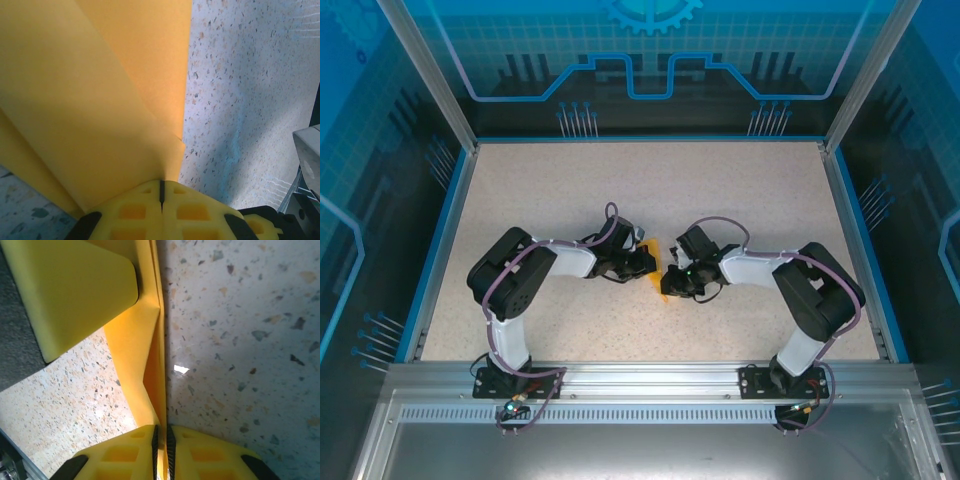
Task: Fold a paper plane with a square sheet of paper (pick it up from the middle)
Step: Fold the wing for the fifth time at the center of the table.
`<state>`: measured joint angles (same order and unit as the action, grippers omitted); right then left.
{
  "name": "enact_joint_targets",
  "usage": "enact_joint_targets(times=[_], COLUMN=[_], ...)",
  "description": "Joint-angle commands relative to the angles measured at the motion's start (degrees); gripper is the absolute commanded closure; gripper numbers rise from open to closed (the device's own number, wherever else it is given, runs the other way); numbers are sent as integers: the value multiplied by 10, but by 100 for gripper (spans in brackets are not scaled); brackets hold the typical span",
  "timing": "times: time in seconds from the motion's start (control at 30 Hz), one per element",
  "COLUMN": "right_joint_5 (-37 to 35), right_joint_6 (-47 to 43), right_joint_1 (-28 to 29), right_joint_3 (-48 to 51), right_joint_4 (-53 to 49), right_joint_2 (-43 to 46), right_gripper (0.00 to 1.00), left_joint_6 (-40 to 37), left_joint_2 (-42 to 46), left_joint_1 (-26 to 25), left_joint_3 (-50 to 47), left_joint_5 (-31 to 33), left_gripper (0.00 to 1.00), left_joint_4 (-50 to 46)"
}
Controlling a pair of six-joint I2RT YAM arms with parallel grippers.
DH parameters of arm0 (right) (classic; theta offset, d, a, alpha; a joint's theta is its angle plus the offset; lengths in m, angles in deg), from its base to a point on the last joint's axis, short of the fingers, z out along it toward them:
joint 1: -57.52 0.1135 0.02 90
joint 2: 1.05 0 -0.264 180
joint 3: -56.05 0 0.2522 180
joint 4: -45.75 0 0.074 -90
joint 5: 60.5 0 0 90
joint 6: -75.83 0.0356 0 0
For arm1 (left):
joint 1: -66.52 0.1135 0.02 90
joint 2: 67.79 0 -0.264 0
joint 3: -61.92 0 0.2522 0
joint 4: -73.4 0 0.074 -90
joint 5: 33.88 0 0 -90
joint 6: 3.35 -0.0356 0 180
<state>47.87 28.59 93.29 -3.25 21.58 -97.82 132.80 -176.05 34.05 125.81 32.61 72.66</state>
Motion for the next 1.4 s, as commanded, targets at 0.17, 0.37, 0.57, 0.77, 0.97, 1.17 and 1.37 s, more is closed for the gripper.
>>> enact_joint_targets(times=[0.17,0.37,0.57,0.77,0.97,1.17,1.37], right_joint_5=[-18,-8,111,138,127,85,100], right_joint_6=[-16,-7,11,36,35,16,20], right_joint_1=[37,4,-41,-21,-18,-23,-30], right_joint_3=[-9,5,15,-31,-38,-16,23], right_joint_4=[-97,-78,32,67,66,36,64], right_joint_2=[-19,59,78,11,-41,-53,-71], right_gripper=[85,83,85,91,92,92,92], left_joint_6=[-17,-19,-21,-22,-22,-24,-29], left_joint_2=[-22,-21,-22,-23,-24,-25,-26], left_joint_1=[0,0,0,0,1,0,0], left_joint_3=[1,0,0,2,5,5,4], left_joint_5=[3,1,1,-1,-3,-2,-1], left_gripper=[100,100,100,100,100,100,100], left_joint_4=[-41,-42,-43,-45,-48,-50,-54])
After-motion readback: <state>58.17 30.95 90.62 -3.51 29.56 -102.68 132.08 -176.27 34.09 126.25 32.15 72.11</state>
